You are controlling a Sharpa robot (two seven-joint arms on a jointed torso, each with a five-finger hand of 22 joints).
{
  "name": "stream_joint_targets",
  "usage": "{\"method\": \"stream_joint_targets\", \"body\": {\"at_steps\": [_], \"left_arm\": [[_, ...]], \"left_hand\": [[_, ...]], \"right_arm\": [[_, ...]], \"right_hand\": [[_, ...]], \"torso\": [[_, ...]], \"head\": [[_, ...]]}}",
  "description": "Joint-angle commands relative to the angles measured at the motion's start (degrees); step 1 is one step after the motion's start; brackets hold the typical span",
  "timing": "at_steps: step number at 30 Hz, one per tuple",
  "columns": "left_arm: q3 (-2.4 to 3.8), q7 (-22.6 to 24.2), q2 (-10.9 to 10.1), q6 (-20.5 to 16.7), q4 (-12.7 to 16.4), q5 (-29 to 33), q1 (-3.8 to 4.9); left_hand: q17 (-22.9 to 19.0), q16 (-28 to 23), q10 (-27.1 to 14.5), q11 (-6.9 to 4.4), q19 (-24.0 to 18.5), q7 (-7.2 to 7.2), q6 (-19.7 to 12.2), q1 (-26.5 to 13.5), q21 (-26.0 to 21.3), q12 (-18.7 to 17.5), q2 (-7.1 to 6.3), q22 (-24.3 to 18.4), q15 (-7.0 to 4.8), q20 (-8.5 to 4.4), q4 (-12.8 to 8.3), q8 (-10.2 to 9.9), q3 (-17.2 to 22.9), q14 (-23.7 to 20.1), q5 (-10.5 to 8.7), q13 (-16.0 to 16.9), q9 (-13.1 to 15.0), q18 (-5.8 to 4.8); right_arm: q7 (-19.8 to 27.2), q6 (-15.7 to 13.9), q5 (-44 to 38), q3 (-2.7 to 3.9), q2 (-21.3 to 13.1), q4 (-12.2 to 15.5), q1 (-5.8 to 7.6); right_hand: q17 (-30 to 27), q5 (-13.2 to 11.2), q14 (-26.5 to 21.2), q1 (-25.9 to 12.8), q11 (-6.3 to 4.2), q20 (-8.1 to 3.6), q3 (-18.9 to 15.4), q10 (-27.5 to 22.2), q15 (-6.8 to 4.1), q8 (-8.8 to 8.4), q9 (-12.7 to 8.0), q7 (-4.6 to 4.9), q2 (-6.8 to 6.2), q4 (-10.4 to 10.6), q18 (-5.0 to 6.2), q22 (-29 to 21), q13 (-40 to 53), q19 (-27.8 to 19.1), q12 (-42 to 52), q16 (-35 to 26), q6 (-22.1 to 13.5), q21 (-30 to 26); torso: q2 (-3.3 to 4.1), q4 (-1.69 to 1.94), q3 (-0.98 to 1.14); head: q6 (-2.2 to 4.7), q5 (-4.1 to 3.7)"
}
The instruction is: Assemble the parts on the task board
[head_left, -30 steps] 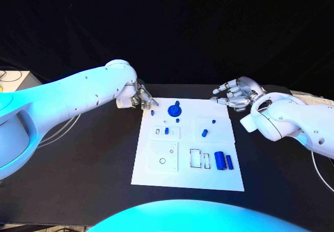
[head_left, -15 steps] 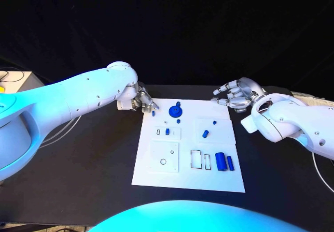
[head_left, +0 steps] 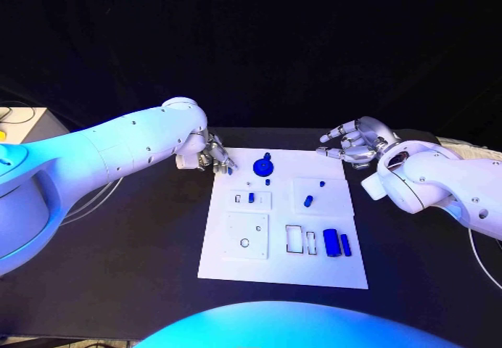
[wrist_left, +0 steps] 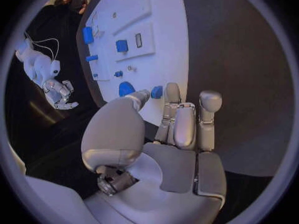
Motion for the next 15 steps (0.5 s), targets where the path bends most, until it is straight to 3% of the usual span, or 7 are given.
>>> {"method": "stream_joint_targets", "body": {"at_steps": [1,6,10,14,15], "left_arm": [[-0.02,0.7,0.2,0.4,-0.1,0.5,-0.15],[-0.03,0.7,0.2,-0.1,-0.1,1.0,-0.24],[-0.02,0.8,0.1,-1.1,0.1,2.2,-0.26],[0.0,1.0,-0.6,-2.8,0.8,5.2,-0.29],[0.05,1.1,-0.8,-3.5,1.1,6.2,-0.29]], "left_hand": [[0.1,0.1,-0.2,-0.12,0.5,0.15,0.5,0.8,0.3,0.4,0.27,0.2,-0.06,0.01,0.0,-0.3,0.4,-0.3,-0.09,-0.1,-0.1,0.84],[0.2,0.3,-0.2,-0.21,0.6,0.06,0.7,1.6,0.4,0.4,0.7,0.4,-0.14,-0.02,-0.1,-0.3,0.6,-0.2,-0.09,-0.1,-0.3,0.81],[0.3,0.5,0.0,-0.62,0.8,-0.4,1.6,4.9,0.6,0.5,2.44,0.8,-0.49,-0.17,-1.0,0.1,2.4,0.0,-0.12,-0.3,-0.3,0.77],[0.2,0.5,-0.1,-1.07,0.8,-0.9,1.9,8.5,0.7,0.2,3.56,0.9,-0.9,-0.43,-3.1,1.0,5.4,0.0,-0.24,-0.7,0.3,0.76],[0.3,0.6,0.2,-1.47,1.1,-1.22,1.7,11.4,1.0,-0.1,4.52,1.3,-1.25,-0.69,-5.7,2.3,9.1,0.1,-0.48,-1.0,1.3,0.7]], "right_arm": [[0.6,0.2,-0.6,0.02,0.0,0.0,-0.01],[0.6,0.2,-0.6,0.02,0.0,0.0,-0.01],[0.6,0.2,-0.6,0.02,0.1,0.0,-0.01],[0.5,0.3,-0.6,0.02,0.1,0.0,-0.01],[0.5,0.4,-0.6,0.02,0.0,0.0,-0.01]], "right_hand": [[11.3,0.1,4.9,-0.5,0.0,-0.09,0.1,-0.3,0.44,0.27,-0.1,0.09,0.18,0.2,0.55,5.6,3.4,-0.3,-0.2,-0.3,-0.3,-0.4],[11.3,0.1,4.9,-0.5,0.0,-0.09,0.1,-0.3,0.44,0.27,-0.1,0.09,0.18,0.2,0.55,5.6,3.4,-0.3,-0.2,-0.3,-0.3,-0.4],[11.3,0.1,4.9,-0.5,0.0,-0.09,0.1,-0.3,0.44,0.27,-0.1,0.09,0.18,0.2,0.55,5.6,3.4,-0.3,-0.2,-0.3,-0.3,-0.4],[11.3,0.1,4.9,-0.5,0.0,-0.09,0.1,-0.3,0.44,0.27,-0.1,0.09,0.18,0.2,0.55,5.6,3.4,-0.3,-0.2,-0.3,-0.3,-0.4],[11.3,0.1,4.9,-0.5,0.0,-0.09,0.1,-0.3,0.44,0.27,-0.1,0.09,0.18,0.2,0.55,5.6,3.4,-0.3,-0.2,-0.3,-0.3,-0.4]], "torso": [[0.03,-0.02,-0.03],[-0.02,-0.02,0.0],[-0.02,-0.01,-0.01],[-0.02,-0.06,-0.01],[-0.01,-0.06,0.0]], "head": [[-0.08,-0.04],[-0.18,-0.11],[-0.21,-0.18],[-0.41,-0.29],[-0.42,-0.32]]}}
